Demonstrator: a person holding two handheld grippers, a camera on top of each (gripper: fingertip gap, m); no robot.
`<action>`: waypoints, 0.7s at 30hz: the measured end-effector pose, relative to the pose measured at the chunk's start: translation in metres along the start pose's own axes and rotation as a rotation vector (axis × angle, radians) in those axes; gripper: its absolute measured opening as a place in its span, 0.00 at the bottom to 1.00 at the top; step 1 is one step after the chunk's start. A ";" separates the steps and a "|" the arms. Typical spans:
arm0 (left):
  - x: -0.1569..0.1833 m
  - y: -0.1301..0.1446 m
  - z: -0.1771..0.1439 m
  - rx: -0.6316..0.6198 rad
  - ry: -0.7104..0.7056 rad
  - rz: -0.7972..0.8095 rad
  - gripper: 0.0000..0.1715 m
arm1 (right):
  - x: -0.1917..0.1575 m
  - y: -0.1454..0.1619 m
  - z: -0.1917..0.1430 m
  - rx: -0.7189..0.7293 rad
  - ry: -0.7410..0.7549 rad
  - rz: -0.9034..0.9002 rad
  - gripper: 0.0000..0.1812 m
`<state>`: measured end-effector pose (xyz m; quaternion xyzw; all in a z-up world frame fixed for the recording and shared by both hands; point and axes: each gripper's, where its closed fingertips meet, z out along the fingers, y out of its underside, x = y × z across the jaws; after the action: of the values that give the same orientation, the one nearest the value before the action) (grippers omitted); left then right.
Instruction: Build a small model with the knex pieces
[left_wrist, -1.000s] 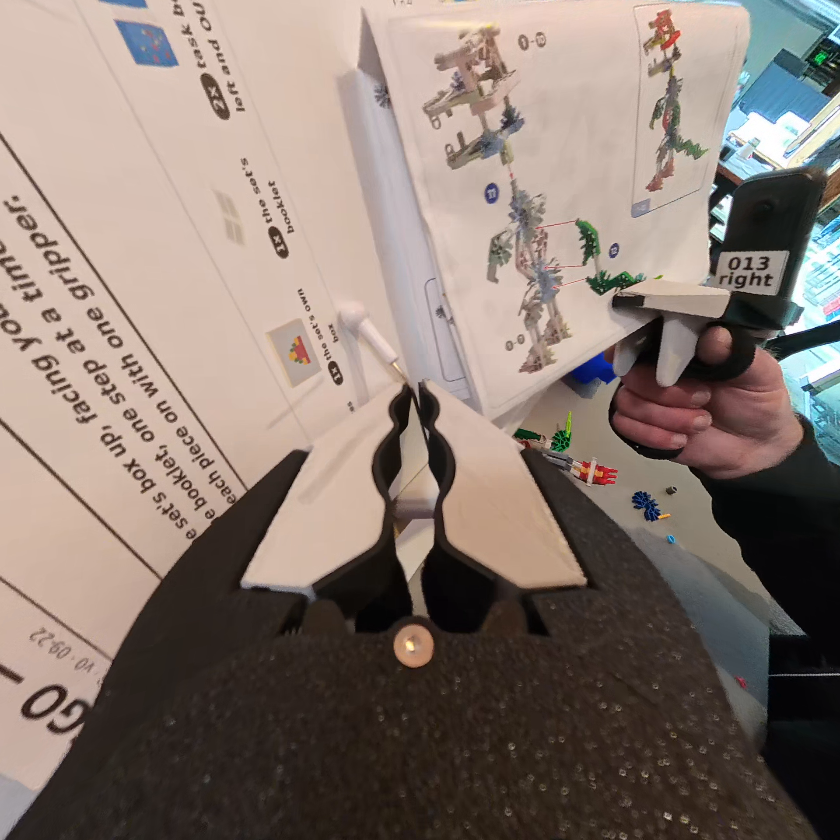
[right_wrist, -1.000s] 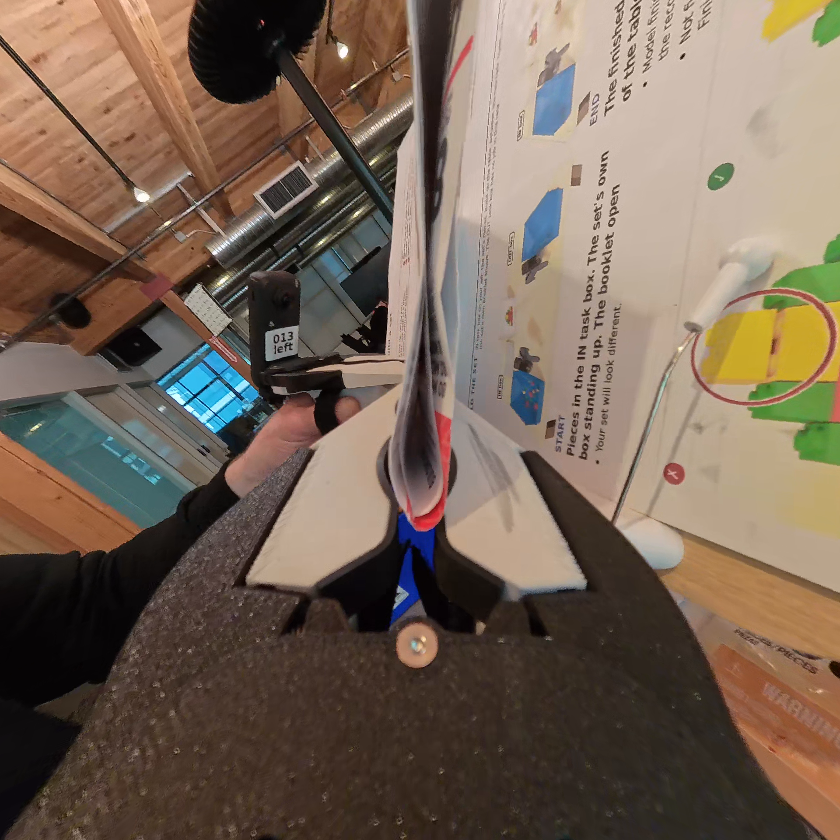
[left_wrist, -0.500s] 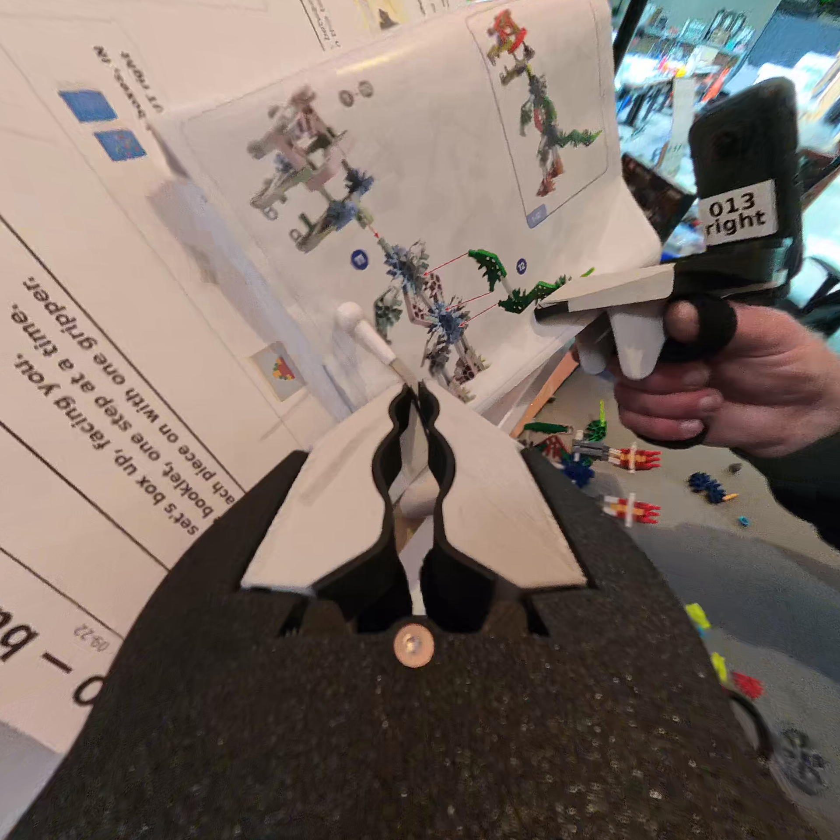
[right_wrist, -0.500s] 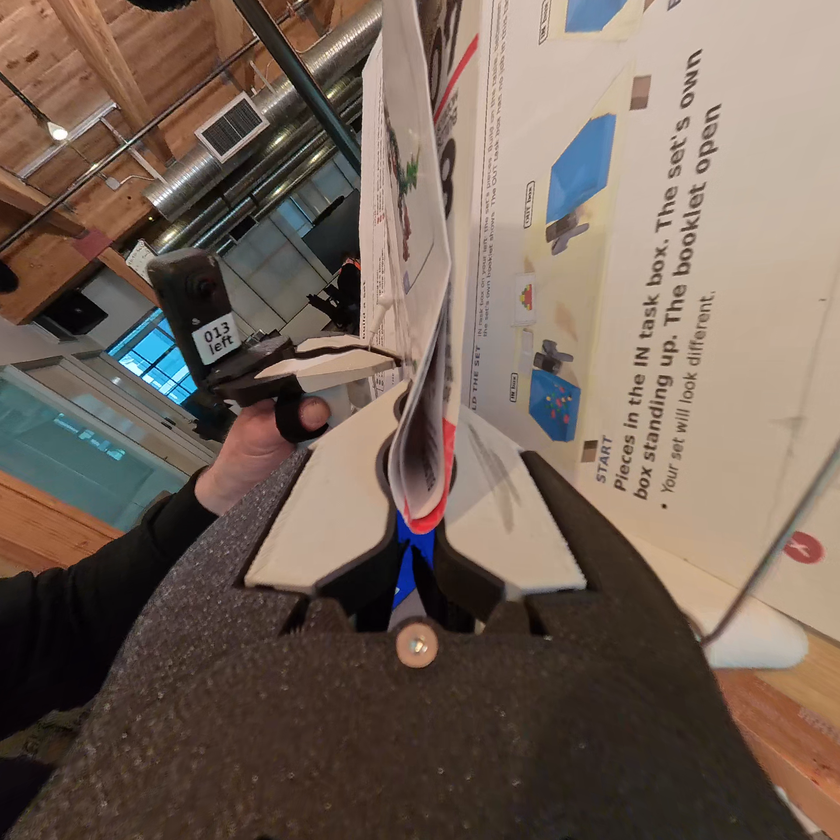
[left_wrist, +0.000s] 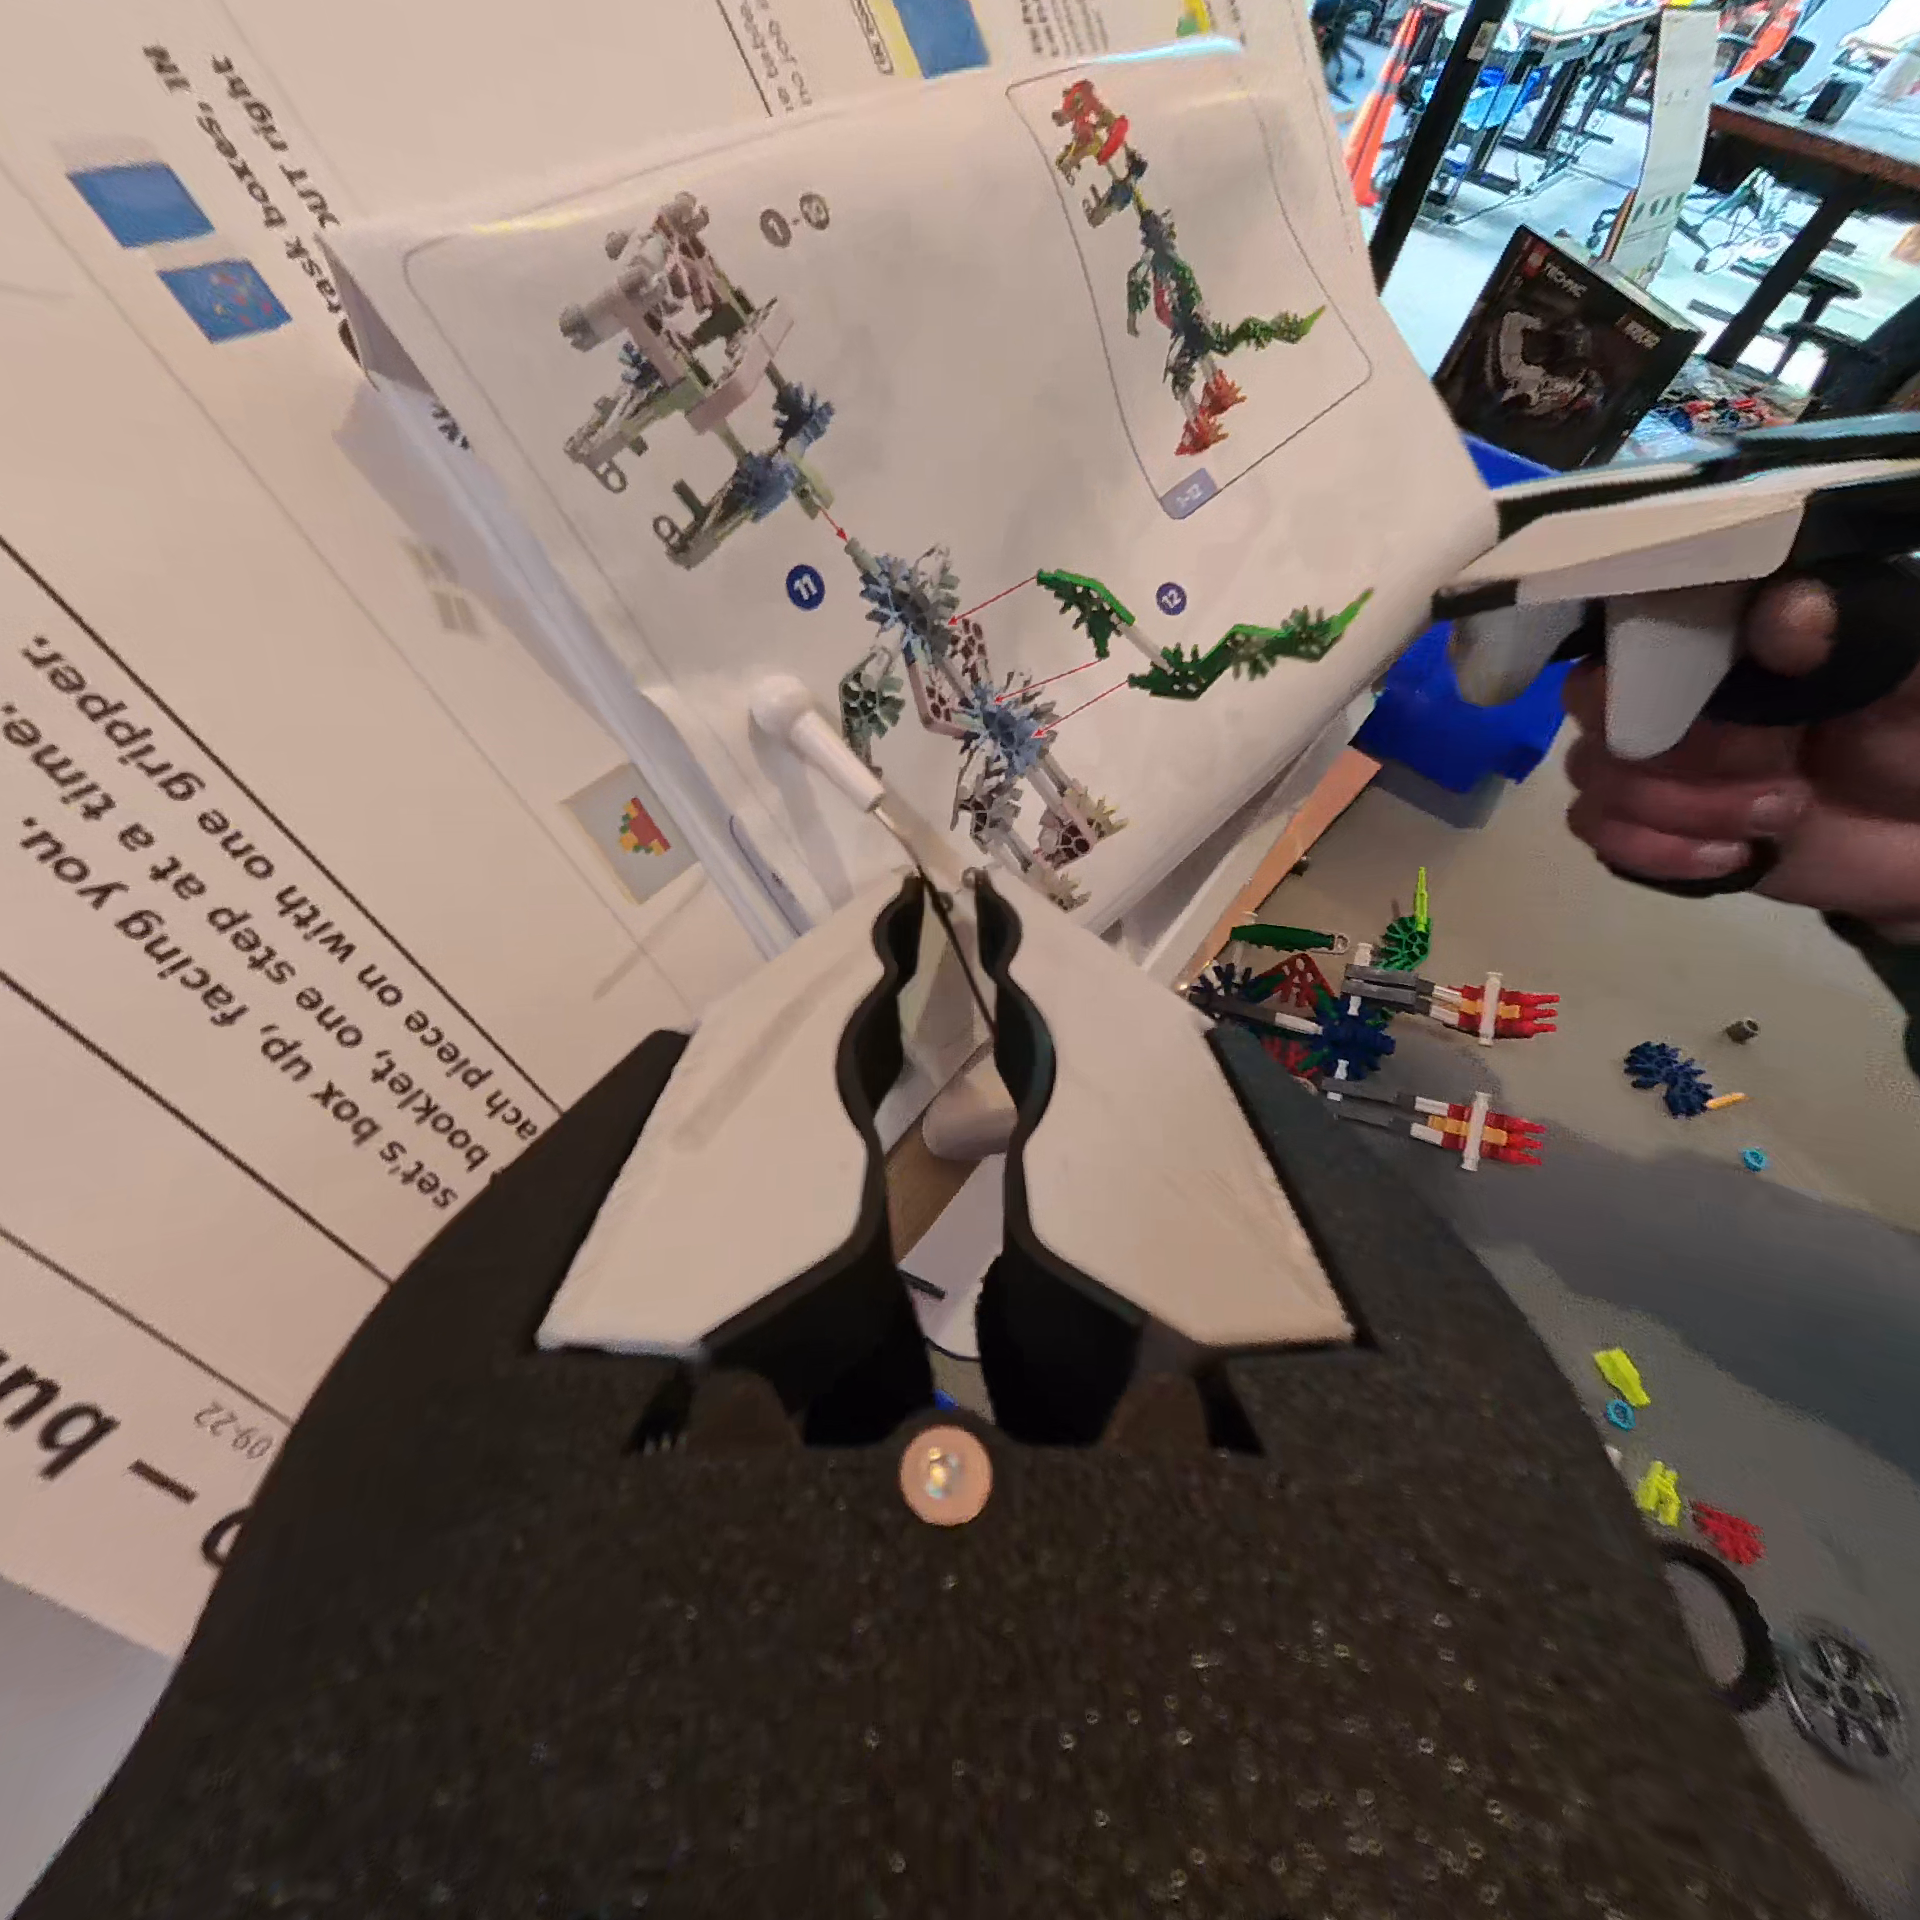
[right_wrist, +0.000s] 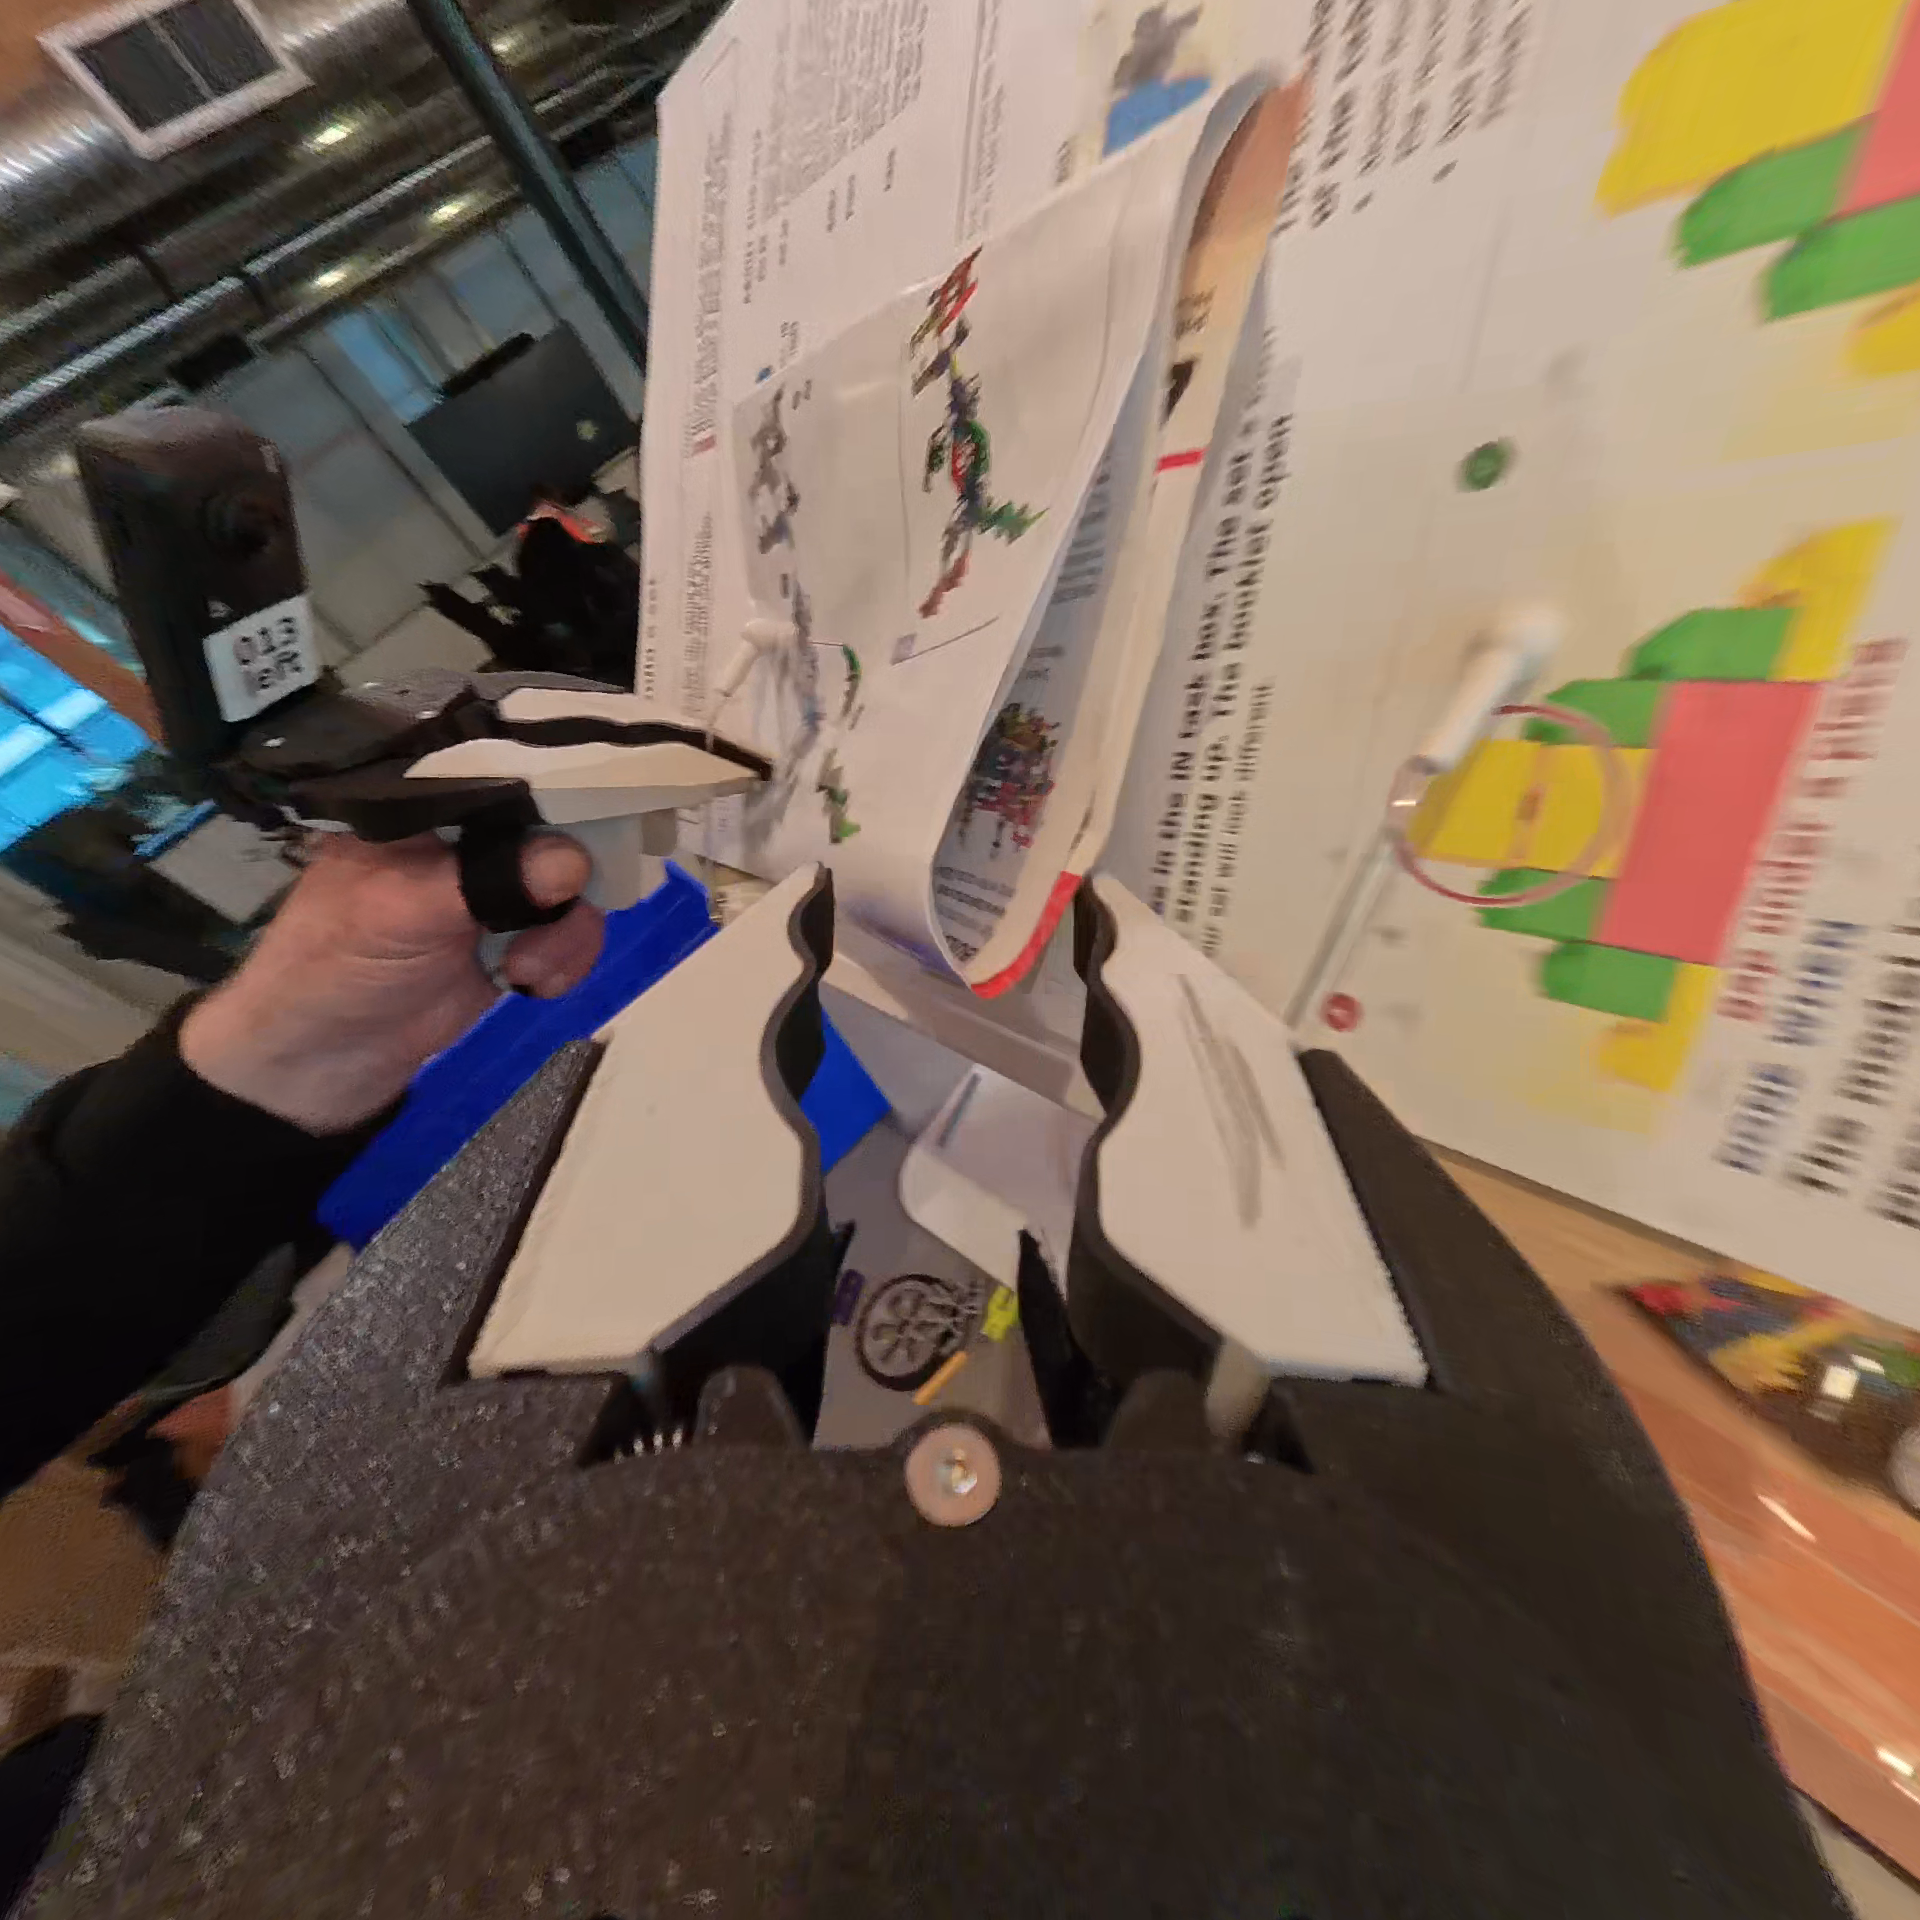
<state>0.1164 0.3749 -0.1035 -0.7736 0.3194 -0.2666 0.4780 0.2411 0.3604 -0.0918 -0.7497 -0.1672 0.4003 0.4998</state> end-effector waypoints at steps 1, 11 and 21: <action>-0.001 -0.002 -0.001 0.006 -0.023 0.012 0.06 | 0.006 -0.005 -0.009 0.018 0.032 -0.019 0.25; 0.050 -0.050 0.017 0.002 -0.154 0.449 0.10 | 0.055 -0.011 -0.024 0.026 0.231 -0.076 0.15; 0.056 -0.017 0.081 -0.228 -0.121 0.504 0.09 | 0.053 -0.006 -0.009 0.073 0.114 -0.013 0.00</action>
<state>0.2150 0.3842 -0.1147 -0.7330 0.5005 -0.0548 0.4574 0.2815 0.3917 -0.1081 -0.7514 -0.1288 0.3597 0.5380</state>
